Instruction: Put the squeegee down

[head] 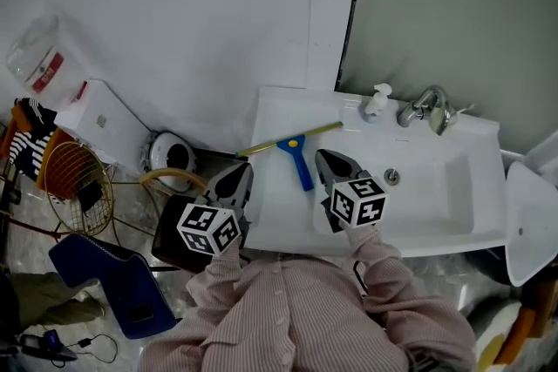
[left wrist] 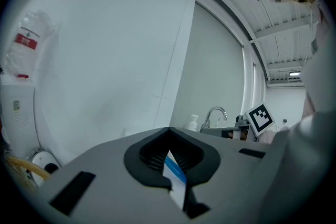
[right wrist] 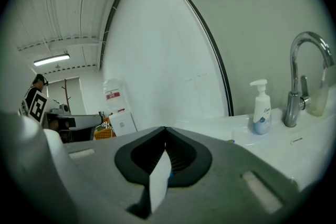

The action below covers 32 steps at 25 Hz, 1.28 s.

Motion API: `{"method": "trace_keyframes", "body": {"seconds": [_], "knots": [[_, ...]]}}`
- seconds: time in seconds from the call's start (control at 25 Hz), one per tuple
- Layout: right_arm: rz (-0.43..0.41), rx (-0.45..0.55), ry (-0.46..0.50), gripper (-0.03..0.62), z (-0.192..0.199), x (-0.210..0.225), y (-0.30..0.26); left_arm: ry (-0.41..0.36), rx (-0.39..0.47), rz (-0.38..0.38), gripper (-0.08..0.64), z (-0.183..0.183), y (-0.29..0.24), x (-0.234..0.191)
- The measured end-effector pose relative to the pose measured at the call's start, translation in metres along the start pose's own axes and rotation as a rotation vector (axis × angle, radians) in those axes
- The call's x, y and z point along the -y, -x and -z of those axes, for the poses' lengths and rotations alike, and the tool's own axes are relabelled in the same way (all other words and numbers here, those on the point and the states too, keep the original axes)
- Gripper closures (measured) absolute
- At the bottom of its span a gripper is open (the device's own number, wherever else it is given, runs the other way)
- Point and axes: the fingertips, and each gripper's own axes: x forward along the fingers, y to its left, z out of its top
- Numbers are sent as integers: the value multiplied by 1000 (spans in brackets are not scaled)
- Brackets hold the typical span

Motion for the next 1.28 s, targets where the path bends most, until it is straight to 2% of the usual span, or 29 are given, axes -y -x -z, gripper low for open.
{"method": "trace_keyframes", "body": {"seconds": [0.68,0.96,1.28], "knots": [[-56,109,21,586,-29,-2,50,-70,62,-59,558,-21,21,2],[-32,113,53,588,-29,2,56,-71,70,-76,558,-20,23,1],[-24,143,34,588,-31,9,56,-92,85,-136,558,-24,29,-8]]}}
